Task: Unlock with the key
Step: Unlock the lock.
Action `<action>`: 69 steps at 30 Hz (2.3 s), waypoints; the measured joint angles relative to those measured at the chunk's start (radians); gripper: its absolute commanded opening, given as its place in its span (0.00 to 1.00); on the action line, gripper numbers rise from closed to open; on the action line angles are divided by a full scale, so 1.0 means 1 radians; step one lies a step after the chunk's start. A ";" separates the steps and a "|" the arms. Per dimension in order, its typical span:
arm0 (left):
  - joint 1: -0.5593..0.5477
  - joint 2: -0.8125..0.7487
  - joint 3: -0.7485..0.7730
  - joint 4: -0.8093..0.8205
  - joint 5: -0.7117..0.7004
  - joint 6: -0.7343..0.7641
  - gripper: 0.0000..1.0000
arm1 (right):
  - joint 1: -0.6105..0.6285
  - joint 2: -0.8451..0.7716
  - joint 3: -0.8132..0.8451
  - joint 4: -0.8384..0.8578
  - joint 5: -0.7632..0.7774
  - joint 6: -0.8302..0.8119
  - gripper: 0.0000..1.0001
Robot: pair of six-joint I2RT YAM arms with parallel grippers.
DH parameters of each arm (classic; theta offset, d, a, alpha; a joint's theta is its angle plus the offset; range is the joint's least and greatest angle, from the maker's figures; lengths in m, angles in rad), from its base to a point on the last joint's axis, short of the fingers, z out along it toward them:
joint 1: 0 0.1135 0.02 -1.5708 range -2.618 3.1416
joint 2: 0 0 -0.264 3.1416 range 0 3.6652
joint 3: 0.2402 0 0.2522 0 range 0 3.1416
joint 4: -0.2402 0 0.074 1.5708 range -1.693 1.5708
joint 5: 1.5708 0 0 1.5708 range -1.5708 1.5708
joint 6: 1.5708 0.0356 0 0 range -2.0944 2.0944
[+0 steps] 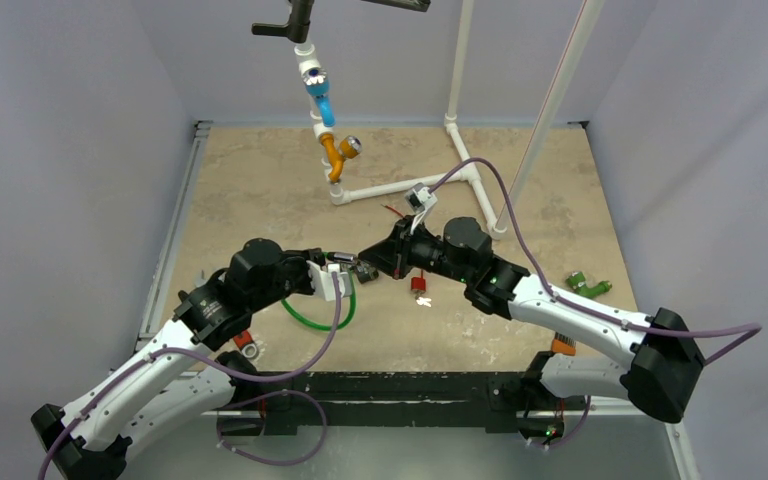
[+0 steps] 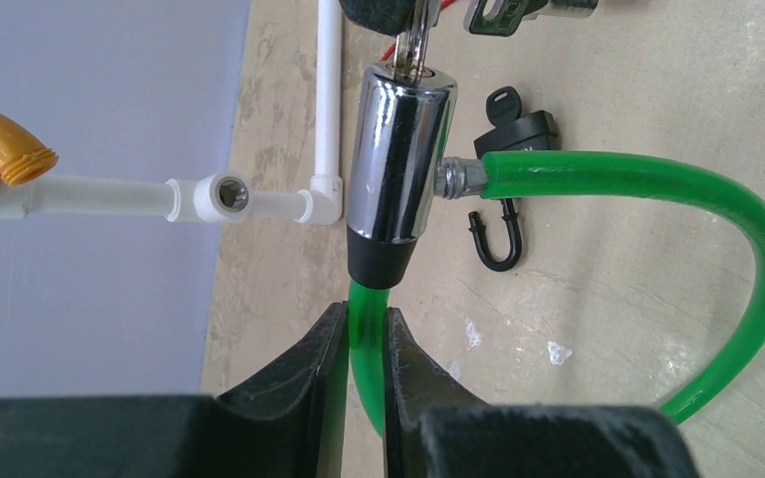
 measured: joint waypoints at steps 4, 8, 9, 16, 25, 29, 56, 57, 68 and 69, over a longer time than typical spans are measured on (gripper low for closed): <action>0.000 0.000 0.000 0.003 -0.002 0.000 0.00 | 0.000 0.002 0.000 0.011 -0.006 0.001 0.00; -0.003 0.000 0.000 0.005 -0.006 0.000 0.00 | 0.002 0.012 0.000 0.013 -0.002 -0.004 0.01; -0.005 0.000 0.000 0.004 -0.005 0.000 0.00 | 0.004 0.015 0.000 0.008 0.002 -0.008 0.02; -0.011 0.003 -0.003 0.002 -0.006 0.000 0.00 | 0.017 0.018 0.008 -0.028 0.011 -0.035 0.41; -0.013 0.003 -0.003 0.035 0.009 0.000 0.00 | 0.023 0.016 0.008 -0.031 -0.003 -0.034 0.61; -0.013 0.003 -0.003 0.045 0.011 0.000 0.00 | 0.023 -0.001 0.007 -0.026 -0.022 -0.033 0.60; -0.017 -0.004 0.119 -0.115 0.361 -0.167 0.78 | 0.027 0.037 0.041 -0.095 -0.130 -0.116 0.00; -0.016 0.002 0.130 -0.125 0.381 -0.180 0.78 | 0.027 0.030 0.042 -0.108 -0.137 -0.127 0.00; 0.235 0.262 0.272 -0.290 0.754 -0.280 0.60 | 0.029 -0.048 0.115 -0.240 -0.237 -0.232 0.00; 0.236 0.266 0.272 -0.303 0.780 -0.281 0.56 | 0.030 -0.053 0.124 -0.247 -0.239 -0.239 0.00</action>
